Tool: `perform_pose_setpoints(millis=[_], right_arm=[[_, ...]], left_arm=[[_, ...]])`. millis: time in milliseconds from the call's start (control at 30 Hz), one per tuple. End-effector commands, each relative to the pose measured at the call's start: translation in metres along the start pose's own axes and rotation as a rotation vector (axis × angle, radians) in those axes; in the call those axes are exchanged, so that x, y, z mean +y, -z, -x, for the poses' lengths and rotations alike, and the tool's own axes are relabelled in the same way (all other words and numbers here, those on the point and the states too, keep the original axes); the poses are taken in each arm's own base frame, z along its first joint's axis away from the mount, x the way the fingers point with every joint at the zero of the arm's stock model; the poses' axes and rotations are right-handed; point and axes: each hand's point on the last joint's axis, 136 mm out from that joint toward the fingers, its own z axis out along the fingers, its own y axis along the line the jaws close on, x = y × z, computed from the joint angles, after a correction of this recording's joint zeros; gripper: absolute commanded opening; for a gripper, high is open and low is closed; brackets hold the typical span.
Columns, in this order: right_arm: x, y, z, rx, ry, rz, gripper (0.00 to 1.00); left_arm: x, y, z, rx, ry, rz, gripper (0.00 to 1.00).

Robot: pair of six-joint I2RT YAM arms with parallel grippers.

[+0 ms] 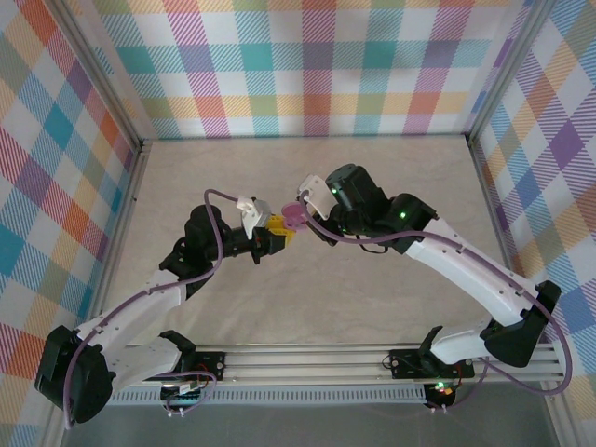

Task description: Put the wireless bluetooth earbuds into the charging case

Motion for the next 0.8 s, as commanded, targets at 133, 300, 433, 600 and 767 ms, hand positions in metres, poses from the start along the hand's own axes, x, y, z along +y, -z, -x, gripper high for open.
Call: perform_pose_setpoints(millis=[133,300,433,600,767], right_arm=[[0.009,-0.003,0.017,-0.068,0.021,0.05,0.17],[0.012,-0.011,0.015,-0.049,0.044,0.067,0.17],[0.011,-0.017,0.015,-0.022,0.054,0.064,0.17],[0.01,-0.023,0.011,0.004,0.07,0.06,0.17],[0.012,-0.021,0.007,0.017,0.079,0.068,0.17]], left_arm=[[-0.01,0.004,0.014,-0.06,-0.031,-0.028,0.18],[-0.012,0.004,0.014,-0.061,-0.031,-0.033,0.18],[-0.012,0.005,0.013,-0.062,-0.033,-0.034,0.18],[-0.012,0.005,0.014,-0.064,-0.033,-0.035,0.18],[-0.012,0.005,0.014,-0.067,-0.037,-0.03,0.18]])
